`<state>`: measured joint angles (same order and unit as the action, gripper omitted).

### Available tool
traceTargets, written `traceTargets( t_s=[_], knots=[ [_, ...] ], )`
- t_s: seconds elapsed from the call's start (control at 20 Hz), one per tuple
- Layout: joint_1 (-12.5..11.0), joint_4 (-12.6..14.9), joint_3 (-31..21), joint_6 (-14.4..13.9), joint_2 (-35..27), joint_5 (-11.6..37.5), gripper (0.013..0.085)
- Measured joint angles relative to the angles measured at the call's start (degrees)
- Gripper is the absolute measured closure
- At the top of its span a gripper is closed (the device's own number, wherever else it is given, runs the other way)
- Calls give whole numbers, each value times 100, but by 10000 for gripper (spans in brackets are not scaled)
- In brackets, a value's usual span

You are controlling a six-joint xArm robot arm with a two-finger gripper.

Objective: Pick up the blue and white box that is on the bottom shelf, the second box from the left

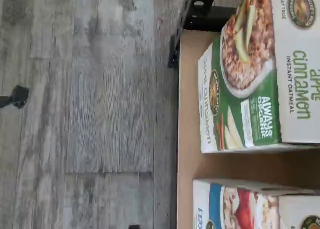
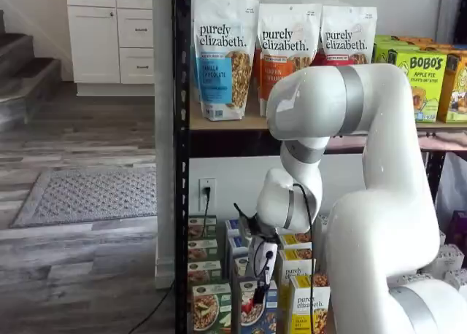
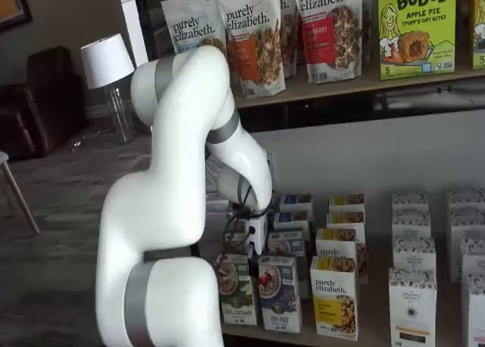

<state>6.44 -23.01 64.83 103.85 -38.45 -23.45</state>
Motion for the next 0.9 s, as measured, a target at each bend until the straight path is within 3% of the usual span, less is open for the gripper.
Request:
traceTargets(
  t_s=[0.15, 0.45, 0.9],
  knots=[
    [-118, 468, 112, -334, 26, -423, 130],
    [-204, 523, 83, -296, 89, -473, 130],
    [-210, -303, 86, 454, 5, -191, 130]
  ],
)
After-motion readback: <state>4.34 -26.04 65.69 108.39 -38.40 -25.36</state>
